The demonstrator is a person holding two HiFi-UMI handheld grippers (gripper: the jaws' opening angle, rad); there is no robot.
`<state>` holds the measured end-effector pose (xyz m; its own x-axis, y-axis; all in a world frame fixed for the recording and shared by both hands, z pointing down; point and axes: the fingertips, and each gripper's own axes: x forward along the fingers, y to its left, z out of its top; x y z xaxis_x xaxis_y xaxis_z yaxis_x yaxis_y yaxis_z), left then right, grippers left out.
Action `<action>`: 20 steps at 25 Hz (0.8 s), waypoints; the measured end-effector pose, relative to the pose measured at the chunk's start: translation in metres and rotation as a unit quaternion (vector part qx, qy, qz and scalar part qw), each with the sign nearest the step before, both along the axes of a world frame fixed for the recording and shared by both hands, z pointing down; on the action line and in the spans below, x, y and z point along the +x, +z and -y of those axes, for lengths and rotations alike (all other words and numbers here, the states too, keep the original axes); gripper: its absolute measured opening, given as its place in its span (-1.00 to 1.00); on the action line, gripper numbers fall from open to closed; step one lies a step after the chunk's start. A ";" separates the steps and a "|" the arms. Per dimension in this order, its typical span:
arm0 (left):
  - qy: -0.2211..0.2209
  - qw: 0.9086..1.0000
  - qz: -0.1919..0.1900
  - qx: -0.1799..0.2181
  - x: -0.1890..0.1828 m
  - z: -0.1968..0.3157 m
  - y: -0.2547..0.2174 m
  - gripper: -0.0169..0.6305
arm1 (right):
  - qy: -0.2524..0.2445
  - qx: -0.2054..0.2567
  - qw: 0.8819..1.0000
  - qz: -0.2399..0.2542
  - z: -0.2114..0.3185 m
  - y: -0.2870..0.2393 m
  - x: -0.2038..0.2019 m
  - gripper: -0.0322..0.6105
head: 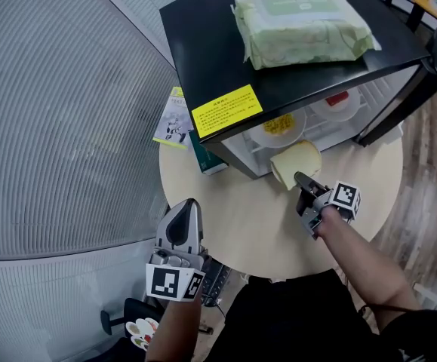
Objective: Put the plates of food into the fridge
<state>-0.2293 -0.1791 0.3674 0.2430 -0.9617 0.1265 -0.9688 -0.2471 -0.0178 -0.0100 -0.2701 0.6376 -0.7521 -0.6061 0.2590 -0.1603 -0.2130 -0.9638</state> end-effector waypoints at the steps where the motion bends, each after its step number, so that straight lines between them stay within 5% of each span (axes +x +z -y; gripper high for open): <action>1: -0.005 1.000 0.000 -0.002 -0.003 0.000 0.001 -0.94 | -0.002 -0.002 1.000 -0.001 0.004 0.001 -0.002 -0.53; 20: -0.052 0.998 -0.017 -0.035 -0.033 0.000 0.033 -0.94 | -0.024 -0.026 0.999 -0.031 0.064 0.012 -0.035 -0.53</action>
